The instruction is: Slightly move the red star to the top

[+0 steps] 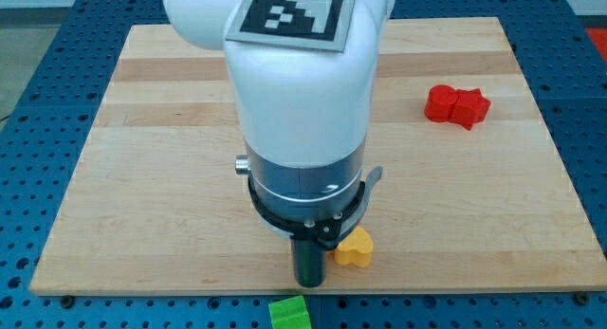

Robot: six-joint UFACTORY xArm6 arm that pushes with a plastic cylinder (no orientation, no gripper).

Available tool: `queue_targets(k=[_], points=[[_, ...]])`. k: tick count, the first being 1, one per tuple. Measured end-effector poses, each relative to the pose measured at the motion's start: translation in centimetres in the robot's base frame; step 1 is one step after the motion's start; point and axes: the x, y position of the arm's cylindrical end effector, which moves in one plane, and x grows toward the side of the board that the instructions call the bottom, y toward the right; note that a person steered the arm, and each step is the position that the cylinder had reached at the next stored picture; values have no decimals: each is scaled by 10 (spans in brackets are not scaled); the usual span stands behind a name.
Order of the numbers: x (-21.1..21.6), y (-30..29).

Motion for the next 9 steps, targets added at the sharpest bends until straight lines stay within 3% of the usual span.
queue_targets(k=[1, 6, 9], points=[[-19, 14], [-211, 223], [-227, 230]])
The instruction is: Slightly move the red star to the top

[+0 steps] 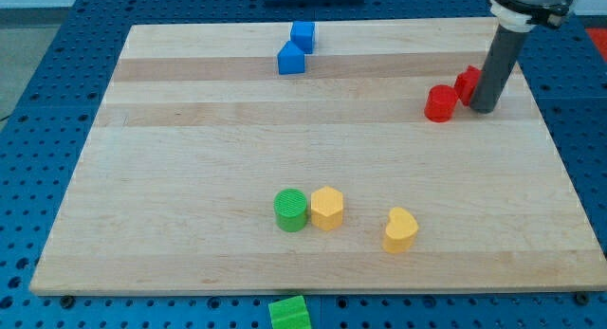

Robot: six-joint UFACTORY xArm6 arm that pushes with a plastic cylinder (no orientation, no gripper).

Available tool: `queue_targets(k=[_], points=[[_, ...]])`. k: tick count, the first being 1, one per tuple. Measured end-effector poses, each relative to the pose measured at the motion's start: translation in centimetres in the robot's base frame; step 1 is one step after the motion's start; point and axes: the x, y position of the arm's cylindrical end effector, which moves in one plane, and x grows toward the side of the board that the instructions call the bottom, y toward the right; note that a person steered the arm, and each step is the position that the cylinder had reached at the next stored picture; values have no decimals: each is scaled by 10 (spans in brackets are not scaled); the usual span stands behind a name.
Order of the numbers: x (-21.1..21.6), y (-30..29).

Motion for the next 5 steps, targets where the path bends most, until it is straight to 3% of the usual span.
queue_targets(k=[2, 3, 4, 5], points=[[-1, 0], [33, 2], [99, 2], [140, -14]])
